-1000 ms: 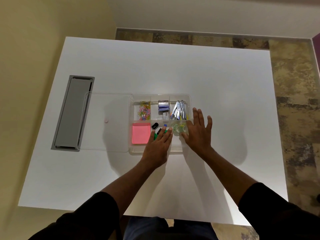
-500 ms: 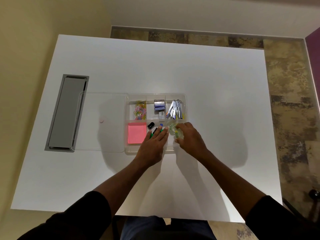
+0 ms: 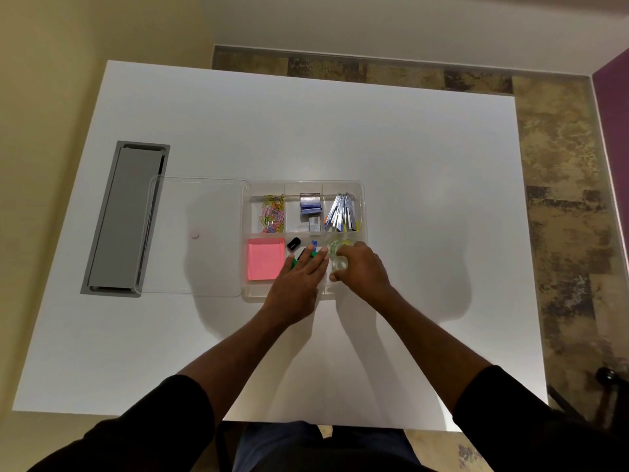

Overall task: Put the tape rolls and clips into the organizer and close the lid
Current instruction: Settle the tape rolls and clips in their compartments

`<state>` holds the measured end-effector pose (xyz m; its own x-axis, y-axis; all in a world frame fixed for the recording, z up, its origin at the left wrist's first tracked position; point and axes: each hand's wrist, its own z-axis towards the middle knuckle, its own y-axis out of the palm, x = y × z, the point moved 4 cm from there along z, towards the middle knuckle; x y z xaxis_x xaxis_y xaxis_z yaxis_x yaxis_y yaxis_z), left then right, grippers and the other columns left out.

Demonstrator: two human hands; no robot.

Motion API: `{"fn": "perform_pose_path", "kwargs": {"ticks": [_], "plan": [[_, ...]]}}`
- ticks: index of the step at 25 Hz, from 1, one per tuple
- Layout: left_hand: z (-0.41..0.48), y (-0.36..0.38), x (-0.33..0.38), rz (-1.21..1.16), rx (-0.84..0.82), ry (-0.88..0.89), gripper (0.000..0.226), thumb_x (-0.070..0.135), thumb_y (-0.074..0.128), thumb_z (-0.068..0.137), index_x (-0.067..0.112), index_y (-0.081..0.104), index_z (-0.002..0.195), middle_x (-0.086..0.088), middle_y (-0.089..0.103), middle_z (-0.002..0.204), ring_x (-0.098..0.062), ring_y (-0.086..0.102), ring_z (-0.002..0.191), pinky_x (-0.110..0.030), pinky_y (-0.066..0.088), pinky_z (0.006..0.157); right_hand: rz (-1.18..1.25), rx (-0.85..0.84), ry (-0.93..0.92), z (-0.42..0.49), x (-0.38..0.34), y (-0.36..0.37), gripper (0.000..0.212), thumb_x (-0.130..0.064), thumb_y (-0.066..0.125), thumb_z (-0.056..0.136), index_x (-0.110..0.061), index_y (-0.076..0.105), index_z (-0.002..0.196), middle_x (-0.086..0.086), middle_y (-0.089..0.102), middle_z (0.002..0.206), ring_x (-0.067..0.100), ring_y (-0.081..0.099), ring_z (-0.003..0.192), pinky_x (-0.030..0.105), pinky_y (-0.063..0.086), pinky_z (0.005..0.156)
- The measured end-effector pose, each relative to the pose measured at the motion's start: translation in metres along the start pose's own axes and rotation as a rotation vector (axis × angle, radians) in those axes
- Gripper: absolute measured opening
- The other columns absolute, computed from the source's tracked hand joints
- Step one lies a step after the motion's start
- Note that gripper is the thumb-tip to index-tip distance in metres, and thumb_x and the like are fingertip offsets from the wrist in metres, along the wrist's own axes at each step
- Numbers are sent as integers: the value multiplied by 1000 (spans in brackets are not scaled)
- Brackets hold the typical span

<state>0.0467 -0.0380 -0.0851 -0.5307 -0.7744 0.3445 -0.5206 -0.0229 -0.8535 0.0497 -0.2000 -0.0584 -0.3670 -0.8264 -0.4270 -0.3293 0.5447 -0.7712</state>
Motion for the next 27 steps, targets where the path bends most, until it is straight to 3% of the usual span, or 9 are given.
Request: {"fn": "perform_pose_path", "kwargs": {"ticks": [4,13,19,23,27], "plan": [[0,-3,0,3,-11,5,83,17,59,104,18,9,170,-3,0,181,-29,-5,168,-57,11,136,-3,21,11,-2,-3,7,59,-33,89,82,-14,67,133,13,72,130,30,72,112,35,55,89],[-2,-5,1,-14,-10,12,83,14,59,103,18,10,170,-3,0,181,-29,-5,168,-56,11,135,42,-47,22,0,0,8,57,-30,88,84,-11,67,134,14,74,127,30,72,112,40,59,94],[-2,-5,-1,-14,-15,15,85,14,60,103,19,9,170,-2,0,181,-29,-4,168,-57,12,135,13,-24,5,-2,9,11,30,-10,75,95,-8,72,124,15,77,116,30,75,101,34,58,86],[-2,-5,-2,-17,-11,19,85,13,61,102,19,9,170,-2,1,181,-29,-3,168,-57,13,135,20,-25,-3,-4,10,10,26,-9,72,98,-6,73,124,15,78,115,30,75,100,35,60,88],[-2,-6,-2,-13,-16,22,85,14,60,102,19,10,170,-2,0,181,-28,-3,168,-57,13,136,-42,115,-42,-8,8,-3,22,-14,73,97,-9,76,119,10,78,112,27,74,96,31,56,77]]}}
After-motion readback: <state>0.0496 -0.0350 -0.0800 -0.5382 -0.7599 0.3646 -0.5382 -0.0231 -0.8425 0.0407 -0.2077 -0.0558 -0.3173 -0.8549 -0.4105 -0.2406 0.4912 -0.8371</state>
